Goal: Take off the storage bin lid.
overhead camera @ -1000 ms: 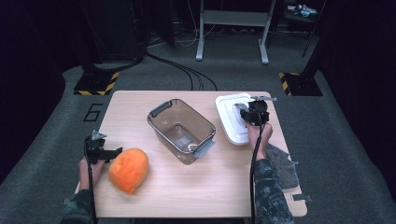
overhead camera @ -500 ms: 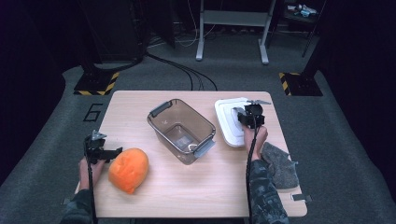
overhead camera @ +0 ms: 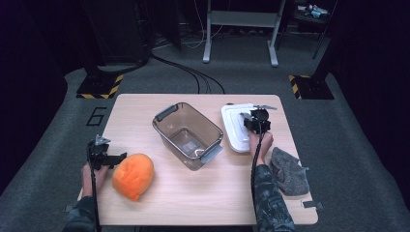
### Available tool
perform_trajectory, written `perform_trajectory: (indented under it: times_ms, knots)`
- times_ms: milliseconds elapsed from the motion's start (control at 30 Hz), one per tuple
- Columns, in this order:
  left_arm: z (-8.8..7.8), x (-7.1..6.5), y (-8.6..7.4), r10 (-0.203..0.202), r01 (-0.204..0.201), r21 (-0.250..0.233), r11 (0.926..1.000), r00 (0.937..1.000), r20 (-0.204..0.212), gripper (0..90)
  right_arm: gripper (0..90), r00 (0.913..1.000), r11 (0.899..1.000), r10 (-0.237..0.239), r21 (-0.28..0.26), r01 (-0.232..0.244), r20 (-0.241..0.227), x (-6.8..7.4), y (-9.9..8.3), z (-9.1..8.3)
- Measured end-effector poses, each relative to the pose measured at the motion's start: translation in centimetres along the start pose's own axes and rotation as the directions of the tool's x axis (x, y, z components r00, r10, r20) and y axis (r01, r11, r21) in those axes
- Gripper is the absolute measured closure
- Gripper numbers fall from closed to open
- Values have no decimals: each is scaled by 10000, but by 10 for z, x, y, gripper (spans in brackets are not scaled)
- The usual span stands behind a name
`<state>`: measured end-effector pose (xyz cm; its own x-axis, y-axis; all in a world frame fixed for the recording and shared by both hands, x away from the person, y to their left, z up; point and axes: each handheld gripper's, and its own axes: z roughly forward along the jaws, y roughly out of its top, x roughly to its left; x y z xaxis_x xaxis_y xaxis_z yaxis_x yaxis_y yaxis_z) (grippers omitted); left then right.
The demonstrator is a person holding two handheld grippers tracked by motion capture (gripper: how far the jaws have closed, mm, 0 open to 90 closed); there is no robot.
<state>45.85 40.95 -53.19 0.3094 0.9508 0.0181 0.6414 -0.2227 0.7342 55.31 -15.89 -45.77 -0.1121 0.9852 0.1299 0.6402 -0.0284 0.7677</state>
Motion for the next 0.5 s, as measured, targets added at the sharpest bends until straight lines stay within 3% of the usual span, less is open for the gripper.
perform_trajectory:
  times_ms: [500]
  knots:
    - [0, 0, 0, 30, -30, 1, 10000, 10000, -3, 4, 663, 9978, 9989, 397, 210, -409, 532, -3, -10, 18]
